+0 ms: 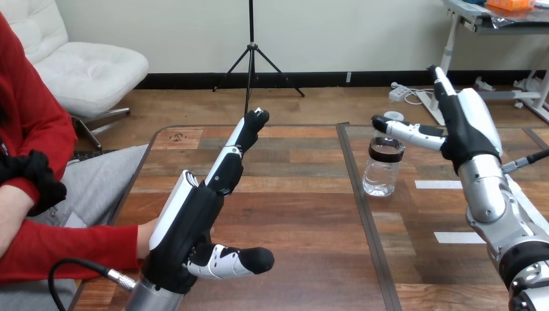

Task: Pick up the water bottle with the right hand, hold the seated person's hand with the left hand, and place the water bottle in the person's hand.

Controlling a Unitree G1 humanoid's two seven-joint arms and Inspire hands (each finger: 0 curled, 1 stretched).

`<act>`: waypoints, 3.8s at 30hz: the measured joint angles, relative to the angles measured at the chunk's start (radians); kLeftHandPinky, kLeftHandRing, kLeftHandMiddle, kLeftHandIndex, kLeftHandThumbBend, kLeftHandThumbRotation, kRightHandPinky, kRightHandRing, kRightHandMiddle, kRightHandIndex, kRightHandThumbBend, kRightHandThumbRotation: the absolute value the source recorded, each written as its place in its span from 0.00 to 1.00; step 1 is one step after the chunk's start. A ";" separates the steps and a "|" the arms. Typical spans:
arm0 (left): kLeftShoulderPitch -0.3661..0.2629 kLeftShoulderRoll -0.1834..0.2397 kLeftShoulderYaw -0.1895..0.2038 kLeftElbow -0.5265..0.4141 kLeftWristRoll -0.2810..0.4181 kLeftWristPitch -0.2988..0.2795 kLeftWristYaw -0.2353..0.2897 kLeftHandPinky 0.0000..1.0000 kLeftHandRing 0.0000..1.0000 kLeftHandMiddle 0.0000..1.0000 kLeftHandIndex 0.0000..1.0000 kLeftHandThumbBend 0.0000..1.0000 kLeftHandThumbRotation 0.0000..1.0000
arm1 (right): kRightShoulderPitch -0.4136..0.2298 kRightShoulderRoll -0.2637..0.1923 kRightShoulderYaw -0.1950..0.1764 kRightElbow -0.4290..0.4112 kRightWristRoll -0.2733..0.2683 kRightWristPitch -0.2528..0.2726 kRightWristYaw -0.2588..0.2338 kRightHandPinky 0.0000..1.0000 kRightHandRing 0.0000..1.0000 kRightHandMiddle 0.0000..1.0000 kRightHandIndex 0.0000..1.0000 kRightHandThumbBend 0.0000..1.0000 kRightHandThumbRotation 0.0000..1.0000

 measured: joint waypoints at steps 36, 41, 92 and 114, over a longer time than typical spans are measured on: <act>0.000 -0.020 0.002 0.000 0.030 -0.006 0.013 1.00 1.00 1.00 1.00 1.00 0.78 | -0.079 -0.019 0.164 0.004 -0.199 0.058 -0.081 0.87 0.90 0.88 0.88 1.00 0.63; 0.000 -0.024 0.001 0.000 0.038 -0.006 0.016 1.00 1.00 1.00 1.00 1.00 0.78 | -0.096 -0.019 0.185 0.009 -0.218 0.066 -0.081 0.87 0.90 0.87 0.88 1.00 0.62; 0.005 -0.038 -0.003 0.000 0.041 -0.007 0.027 1.00 1.00 1.00 1.00 1.00 0.77 | -0.137 -0.017 0.318 0.045 -0.305 0.192 0.046 0.79 0.84 0.86 0.88 1.00 0.68; 0.029 -0.055 -0.007 0.000 0.048 -0.013 0.040 1.00 1.00 1.00 1.00 1.00 0.78 | -0.142 -0.021 0.307 0.049 -0.285 0.172 0.066 0.67 0.70 0.72 0.74 1.00 0.61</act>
